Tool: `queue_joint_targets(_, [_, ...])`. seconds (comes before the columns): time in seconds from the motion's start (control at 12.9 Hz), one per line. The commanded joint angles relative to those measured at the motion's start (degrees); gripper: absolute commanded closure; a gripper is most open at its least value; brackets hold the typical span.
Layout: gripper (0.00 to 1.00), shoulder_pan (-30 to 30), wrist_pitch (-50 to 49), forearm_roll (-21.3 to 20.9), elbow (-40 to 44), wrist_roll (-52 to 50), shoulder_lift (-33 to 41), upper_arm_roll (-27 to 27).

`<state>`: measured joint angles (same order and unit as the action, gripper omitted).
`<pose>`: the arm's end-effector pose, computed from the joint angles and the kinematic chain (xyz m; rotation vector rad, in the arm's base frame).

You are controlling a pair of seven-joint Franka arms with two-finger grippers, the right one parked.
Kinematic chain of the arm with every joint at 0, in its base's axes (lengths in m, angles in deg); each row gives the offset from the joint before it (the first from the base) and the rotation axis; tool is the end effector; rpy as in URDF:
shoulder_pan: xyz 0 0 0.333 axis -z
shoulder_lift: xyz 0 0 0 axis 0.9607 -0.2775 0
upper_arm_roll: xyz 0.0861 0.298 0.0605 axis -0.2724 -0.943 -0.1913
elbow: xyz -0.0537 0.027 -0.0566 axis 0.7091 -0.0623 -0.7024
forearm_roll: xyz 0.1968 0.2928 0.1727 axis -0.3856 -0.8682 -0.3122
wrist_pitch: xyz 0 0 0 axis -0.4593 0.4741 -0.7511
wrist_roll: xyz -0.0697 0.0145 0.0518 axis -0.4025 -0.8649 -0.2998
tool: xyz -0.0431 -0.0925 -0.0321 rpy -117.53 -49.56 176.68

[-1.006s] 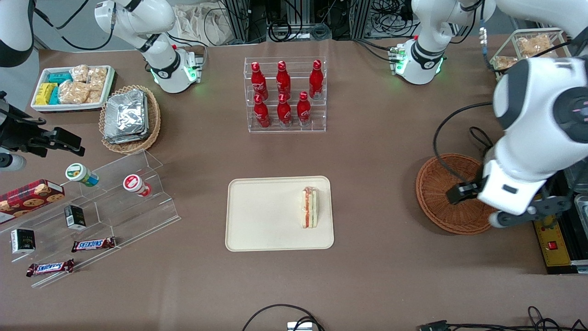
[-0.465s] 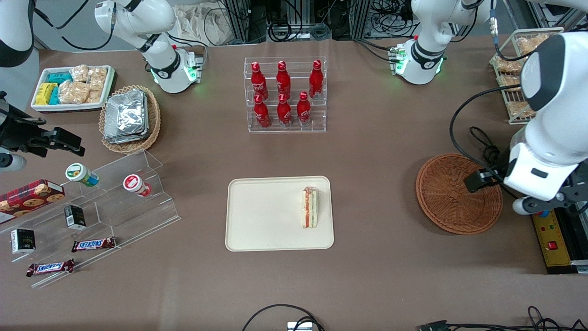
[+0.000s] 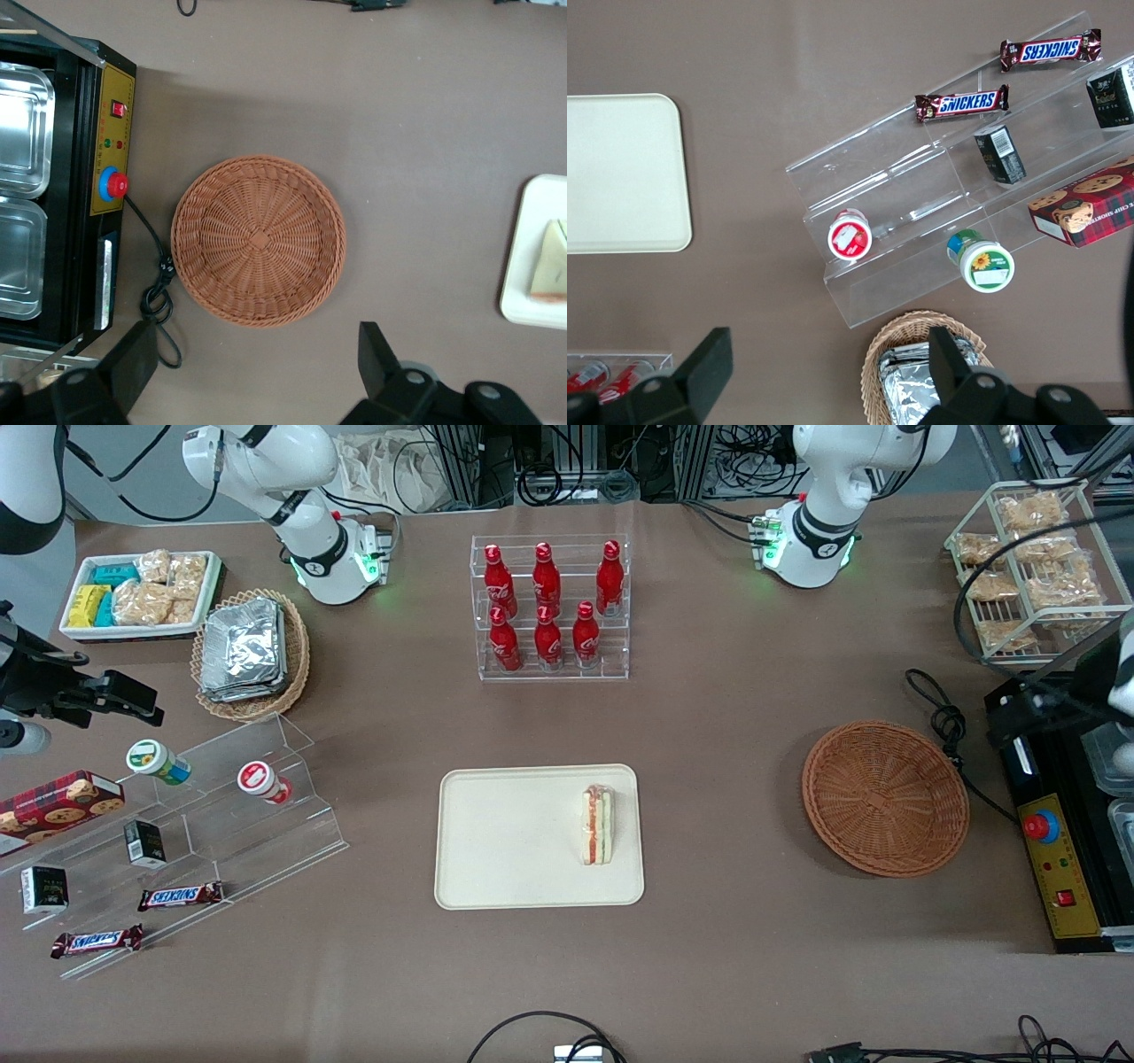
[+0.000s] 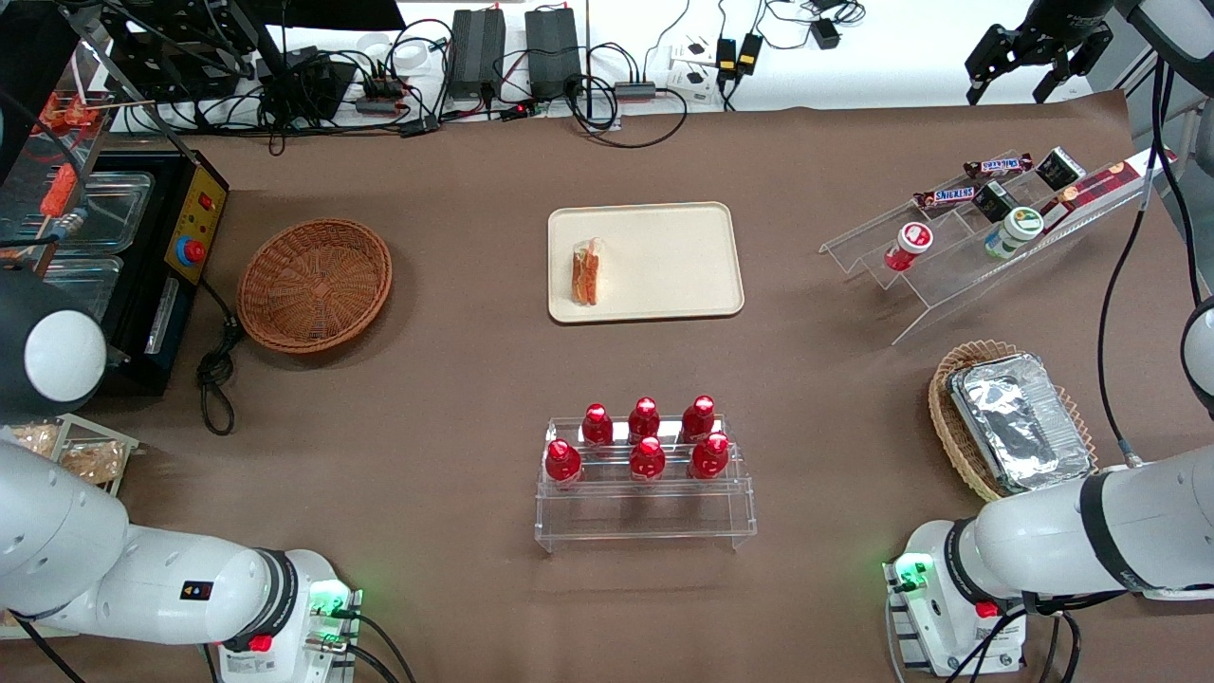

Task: Place sandwich from basket to tray

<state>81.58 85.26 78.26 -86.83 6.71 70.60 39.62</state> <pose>0.5932 -0.0188 0.6471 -3.0919 -0.1780 -0.0534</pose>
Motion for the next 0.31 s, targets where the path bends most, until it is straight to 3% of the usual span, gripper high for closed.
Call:
queue_joint_targets(0.0, [0.00, -4.16, -1.21, 0.41, -5.25, 4.44, 6.43, 5.08])
queue_joint_targets(0.23, [0.00, -5.76, -2.89, 0.49, -6.29, 4.63, 9.07, 6.86])
